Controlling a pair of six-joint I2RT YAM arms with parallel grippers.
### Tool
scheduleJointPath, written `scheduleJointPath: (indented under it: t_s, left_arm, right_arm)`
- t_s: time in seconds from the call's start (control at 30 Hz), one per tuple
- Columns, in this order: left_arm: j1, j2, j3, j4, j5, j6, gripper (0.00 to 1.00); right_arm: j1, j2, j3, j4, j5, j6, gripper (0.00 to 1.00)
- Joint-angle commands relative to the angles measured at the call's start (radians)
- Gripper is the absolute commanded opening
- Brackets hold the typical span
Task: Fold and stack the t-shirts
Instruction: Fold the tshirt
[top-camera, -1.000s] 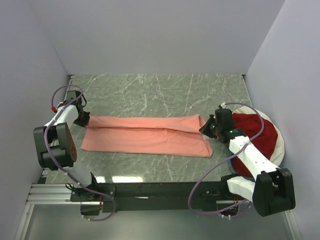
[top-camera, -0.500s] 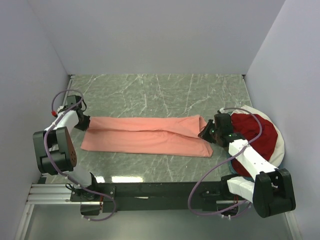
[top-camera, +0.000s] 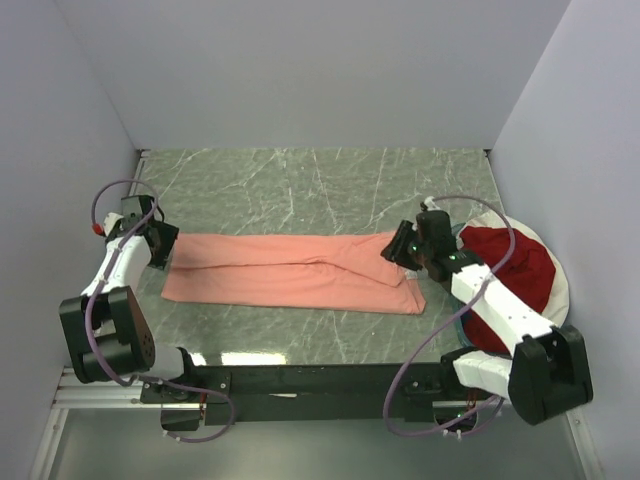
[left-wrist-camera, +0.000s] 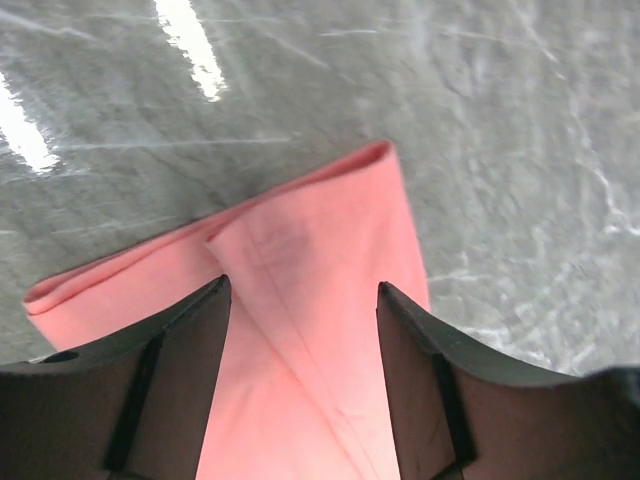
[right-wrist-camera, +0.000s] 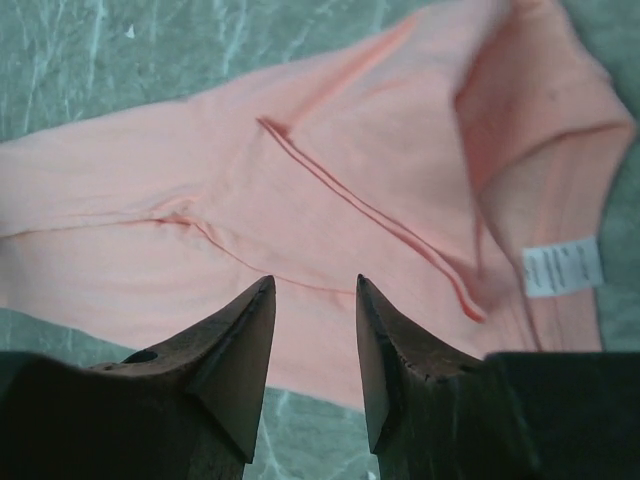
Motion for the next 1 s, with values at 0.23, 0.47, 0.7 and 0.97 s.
scheduleJointPath:
  t_s: [0.23, 0.47, 0.7, 0.97]
  left_arm:
    - [-0.097, -0.096, 0.056, 0.025, 0.169, 0.144, 0.68]
    - [-0.241, -0.067, 0.133, -0.001, 0.275, 0.288, 0.7]
    - [-0.273, -0.102, 0.104, 0.011, 0.312, 0.322, 0.71]
    - [-0.275, -0.112, 0.082, 0.011, 0.3, 0.331, 0.7]
  right_arm:
    - [0.096, 0.422, 0.385, -0.006, 0.102, -0.102, 0.45]
    - [0.167, 0.586, 0.48, -0.009, 0.128, -0.125, 0.47]
    - [0.218, 0.663, 0.496, -0.011, 0.196, -0.132, 0.48]
    - [0.247, 0.691, 0.494, 0.012, 0.202, -0.129, 0.47]
